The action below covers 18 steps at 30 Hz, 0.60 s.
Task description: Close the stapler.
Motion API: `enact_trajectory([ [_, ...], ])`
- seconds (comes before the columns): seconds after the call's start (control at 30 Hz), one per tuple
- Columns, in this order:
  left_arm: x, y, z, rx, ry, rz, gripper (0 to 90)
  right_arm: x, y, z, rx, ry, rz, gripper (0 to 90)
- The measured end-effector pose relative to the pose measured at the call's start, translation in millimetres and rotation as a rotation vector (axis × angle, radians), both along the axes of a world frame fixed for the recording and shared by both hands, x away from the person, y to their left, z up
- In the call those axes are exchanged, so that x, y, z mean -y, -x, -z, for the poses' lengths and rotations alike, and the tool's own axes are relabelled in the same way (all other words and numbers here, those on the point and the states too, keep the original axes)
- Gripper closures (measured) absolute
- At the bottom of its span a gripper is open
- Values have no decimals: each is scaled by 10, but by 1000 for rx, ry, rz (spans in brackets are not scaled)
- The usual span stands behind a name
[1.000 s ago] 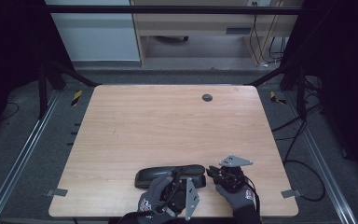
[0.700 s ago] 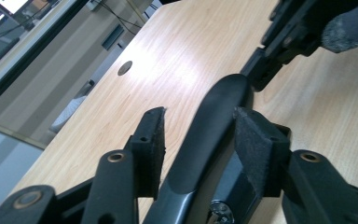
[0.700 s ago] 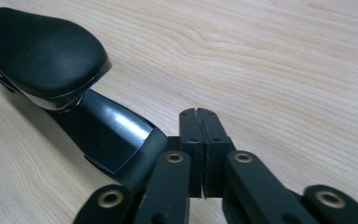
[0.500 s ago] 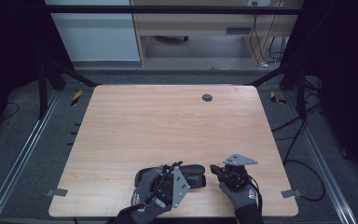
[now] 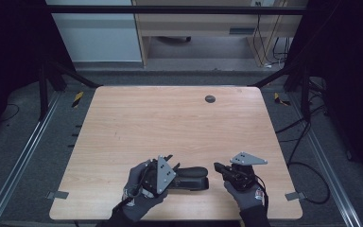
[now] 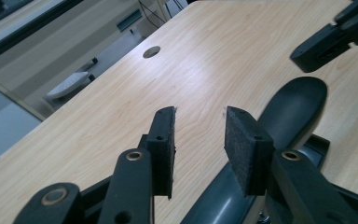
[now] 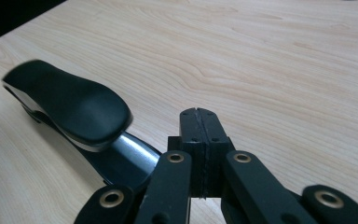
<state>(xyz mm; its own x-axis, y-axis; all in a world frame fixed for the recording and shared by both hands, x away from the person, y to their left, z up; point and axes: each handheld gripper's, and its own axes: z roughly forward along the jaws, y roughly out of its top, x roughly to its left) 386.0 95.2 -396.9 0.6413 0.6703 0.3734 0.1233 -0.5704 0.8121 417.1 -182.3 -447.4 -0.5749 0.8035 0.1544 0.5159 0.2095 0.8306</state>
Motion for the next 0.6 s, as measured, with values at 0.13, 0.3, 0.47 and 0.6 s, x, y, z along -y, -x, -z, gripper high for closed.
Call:
enact_trajectory([
  [0.13,-110,-50,12,-9,6,-28,633,-31,29,-70,15,-16,-21,900],
  [0.3,-280,-97,11,-20,28,-67,632,-70,58,-132,25,-34,-41,900],
  [0.47,-463,-157,-1,-36,55,-105,635,-127,97,-201,33,-58,-61,900],
  [0.6,-588,-180,11,-43,59,-133,636,-204,118,-215,33,-56,-85,900],
])
